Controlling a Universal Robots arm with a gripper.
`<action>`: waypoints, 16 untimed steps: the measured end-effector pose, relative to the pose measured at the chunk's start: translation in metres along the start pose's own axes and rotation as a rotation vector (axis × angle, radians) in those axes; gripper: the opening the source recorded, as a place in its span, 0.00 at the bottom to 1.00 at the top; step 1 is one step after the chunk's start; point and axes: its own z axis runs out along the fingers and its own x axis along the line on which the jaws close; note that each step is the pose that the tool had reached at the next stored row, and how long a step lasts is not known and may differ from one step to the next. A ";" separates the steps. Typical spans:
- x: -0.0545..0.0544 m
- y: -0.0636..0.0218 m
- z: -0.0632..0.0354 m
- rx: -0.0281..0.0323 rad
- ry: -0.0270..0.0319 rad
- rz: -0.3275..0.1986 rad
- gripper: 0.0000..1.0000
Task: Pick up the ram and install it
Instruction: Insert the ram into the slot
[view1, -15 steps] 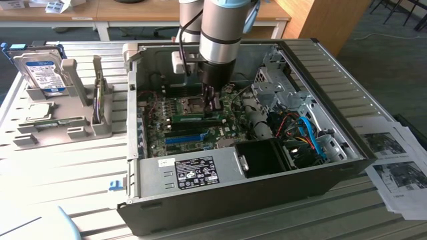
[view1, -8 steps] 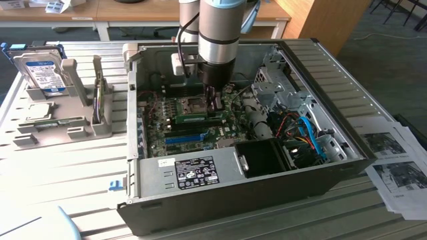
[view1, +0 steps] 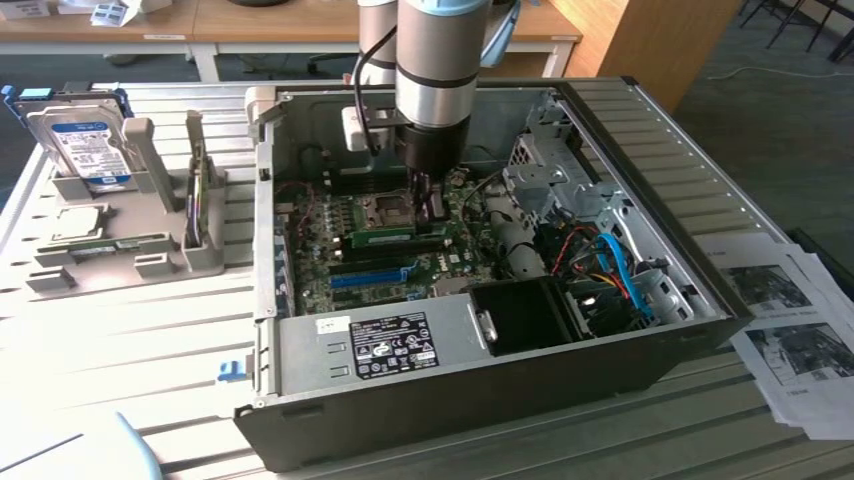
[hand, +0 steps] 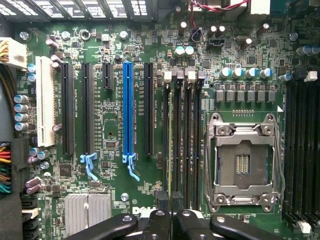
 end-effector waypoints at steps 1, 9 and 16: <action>0.000 0.0000 -0.0005 0.0002 -0.0002 0.000 0.11; 0.000 0.0008 -0.0014 0.0061 -0.0009 0.000 0.11; 0.000 0.0028 -0.0014 0.0218 -0.0036 -0.001 0.11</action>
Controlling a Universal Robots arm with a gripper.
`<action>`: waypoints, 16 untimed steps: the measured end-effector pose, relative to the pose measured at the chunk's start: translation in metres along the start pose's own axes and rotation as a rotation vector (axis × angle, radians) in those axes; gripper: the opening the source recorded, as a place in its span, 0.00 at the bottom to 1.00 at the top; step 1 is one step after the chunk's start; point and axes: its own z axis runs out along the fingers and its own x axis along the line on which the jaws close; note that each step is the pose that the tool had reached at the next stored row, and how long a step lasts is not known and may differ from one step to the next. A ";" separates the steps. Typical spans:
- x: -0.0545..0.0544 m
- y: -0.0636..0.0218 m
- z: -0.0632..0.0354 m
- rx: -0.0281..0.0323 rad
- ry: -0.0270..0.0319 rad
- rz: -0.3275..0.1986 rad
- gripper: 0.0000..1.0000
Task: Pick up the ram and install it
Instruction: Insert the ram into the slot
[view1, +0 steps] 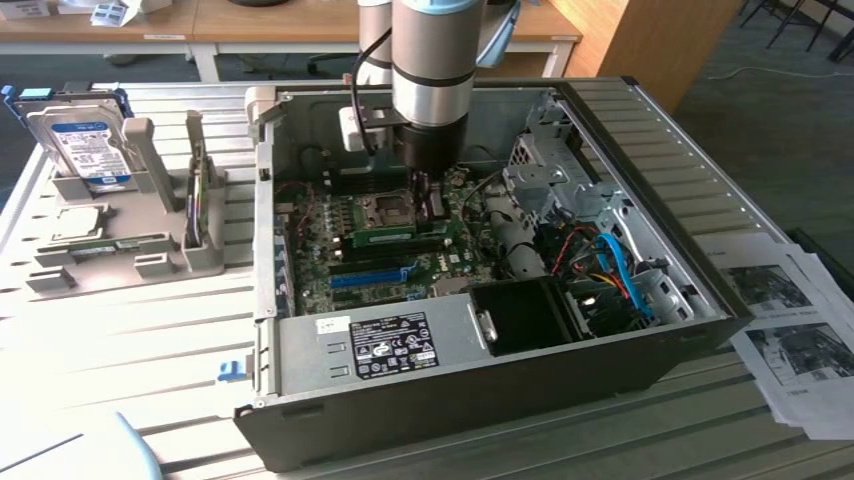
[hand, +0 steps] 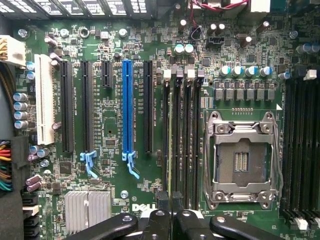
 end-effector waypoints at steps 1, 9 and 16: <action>0.000 0.0000 0.0000 0.0005 0.0000 0.000 0.11; 0.000 0.0031 -0.0001 0.0008 0.0002 0.000 0.11; 0.000 0.0095 -0.0005 0.0017 -0.0002 -0.006 0.11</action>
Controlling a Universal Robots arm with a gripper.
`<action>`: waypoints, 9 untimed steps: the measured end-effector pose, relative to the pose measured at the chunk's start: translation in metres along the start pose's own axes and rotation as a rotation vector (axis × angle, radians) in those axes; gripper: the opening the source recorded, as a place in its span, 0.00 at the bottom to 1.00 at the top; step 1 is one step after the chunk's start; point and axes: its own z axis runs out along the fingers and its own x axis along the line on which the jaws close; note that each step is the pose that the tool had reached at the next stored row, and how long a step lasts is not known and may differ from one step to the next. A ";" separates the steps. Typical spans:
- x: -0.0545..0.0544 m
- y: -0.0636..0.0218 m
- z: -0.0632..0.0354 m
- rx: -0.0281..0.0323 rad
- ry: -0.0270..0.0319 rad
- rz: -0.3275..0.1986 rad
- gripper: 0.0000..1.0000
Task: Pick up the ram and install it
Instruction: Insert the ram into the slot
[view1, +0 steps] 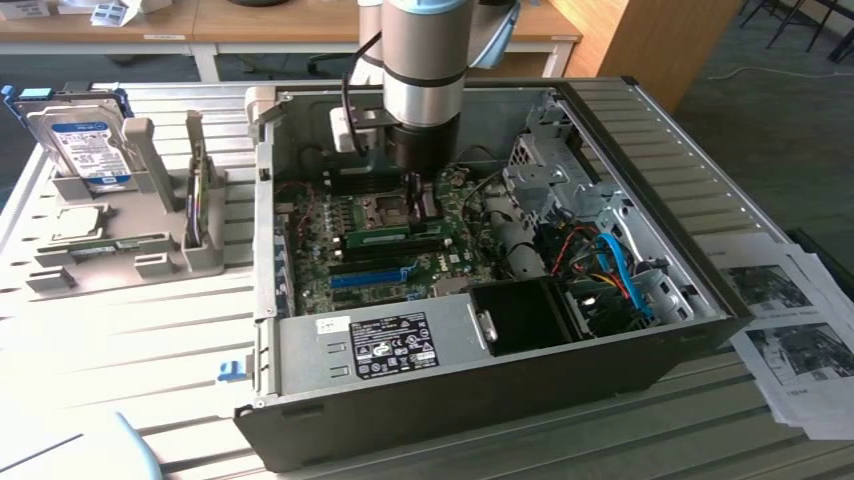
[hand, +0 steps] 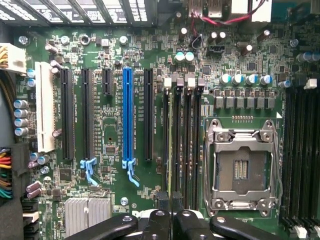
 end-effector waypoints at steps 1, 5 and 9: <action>0.000 0.0010 0.0000 0.0002 -0.0001 -0.001 0.11; 0.000 0.0018 -0.0001 0.0002 -0.0001 -0.002 0.11; 0.000 0.0022 0.0003 0.0002 -0.0001 -0.002 0.11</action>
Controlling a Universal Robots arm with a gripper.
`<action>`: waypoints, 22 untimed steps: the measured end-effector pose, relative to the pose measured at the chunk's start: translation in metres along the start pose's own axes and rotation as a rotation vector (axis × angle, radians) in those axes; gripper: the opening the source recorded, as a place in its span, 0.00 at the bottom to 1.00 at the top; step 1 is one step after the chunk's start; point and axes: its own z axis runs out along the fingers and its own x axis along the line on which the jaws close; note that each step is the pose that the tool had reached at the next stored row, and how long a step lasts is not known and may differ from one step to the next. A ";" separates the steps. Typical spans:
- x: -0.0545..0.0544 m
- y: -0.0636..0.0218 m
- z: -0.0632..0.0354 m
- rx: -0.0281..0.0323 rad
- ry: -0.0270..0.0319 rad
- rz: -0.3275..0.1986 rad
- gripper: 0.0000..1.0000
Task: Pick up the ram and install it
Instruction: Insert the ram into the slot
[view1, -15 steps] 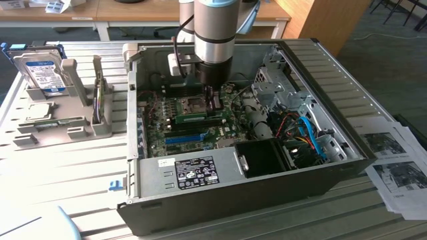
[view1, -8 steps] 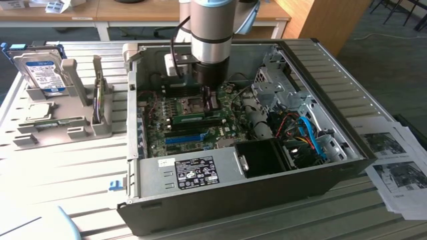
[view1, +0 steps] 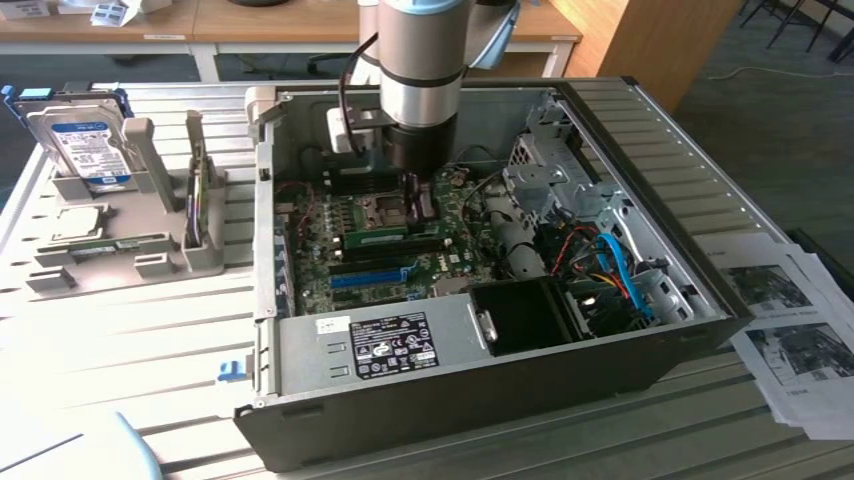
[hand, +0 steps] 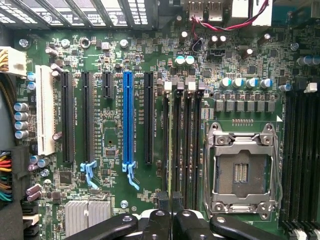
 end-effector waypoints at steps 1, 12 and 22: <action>0.000 0.0001 0.0002 0.0000 0.0000 0.000 0.11; 0.000 0.0010 0.0027 0.0000 0.0000 0.000 0.11; 0.000 0.0014 0.0044 0.0001 -0.0001 0.000 0.11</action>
